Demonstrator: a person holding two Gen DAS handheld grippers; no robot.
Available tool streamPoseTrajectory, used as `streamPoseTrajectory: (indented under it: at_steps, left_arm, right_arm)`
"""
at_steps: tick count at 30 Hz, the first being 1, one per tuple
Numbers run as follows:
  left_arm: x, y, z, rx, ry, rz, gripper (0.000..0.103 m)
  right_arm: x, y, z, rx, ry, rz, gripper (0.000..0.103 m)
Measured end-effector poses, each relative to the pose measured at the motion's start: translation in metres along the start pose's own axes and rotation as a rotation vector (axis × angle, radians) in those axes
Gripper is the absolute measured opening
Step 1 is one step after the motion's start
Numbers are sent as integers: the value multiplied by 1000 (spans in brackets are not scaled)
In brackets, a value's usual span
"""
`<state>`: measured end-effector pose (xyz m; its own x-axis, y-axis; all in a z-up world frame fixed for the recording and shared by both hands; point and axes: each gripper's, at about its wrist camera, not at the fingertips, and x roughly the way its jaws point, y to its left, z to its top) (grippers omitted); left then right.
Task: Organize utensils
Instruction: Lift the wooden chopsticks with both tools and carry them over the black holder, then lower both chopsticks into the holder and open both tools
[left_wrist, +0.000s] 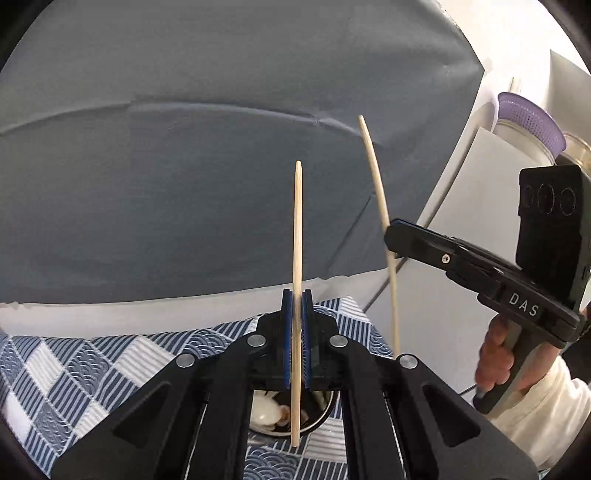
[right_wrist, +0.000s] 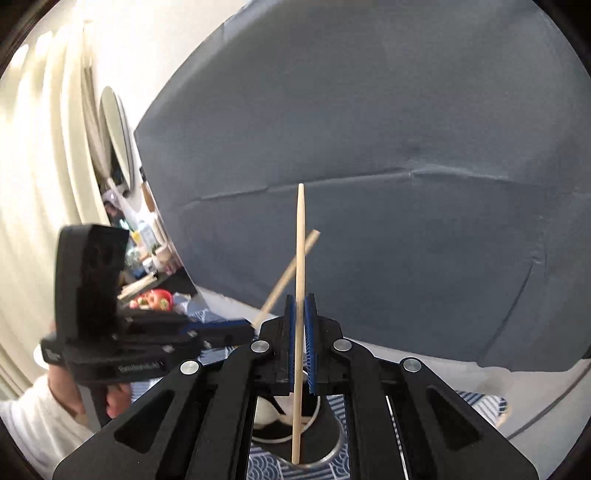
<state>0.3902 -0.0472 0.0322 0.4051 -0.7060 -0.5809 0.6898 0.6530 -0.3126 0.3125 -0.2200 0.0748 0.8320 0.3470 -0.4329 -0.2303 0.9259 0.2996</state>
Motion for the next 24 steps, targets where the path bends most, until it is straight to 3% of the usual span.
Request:
streamPoseTrajectory:
  at_steps: [2, 13, 24]
  left_arm:
    - [6, 1, 1, -1, -28, -49, 5]
    - [31, 17, -23, -64, -111, -136, 5]
    - [36, 28, -50, -73, -134, -161, 5]
  right_arm:
    - [5, -1, -1, 8, -9, 22, 5]
    - [50, -14, -27, 90, -23, 100, 5]
    - [63, -19, -48, 102, 21, 90, 5]
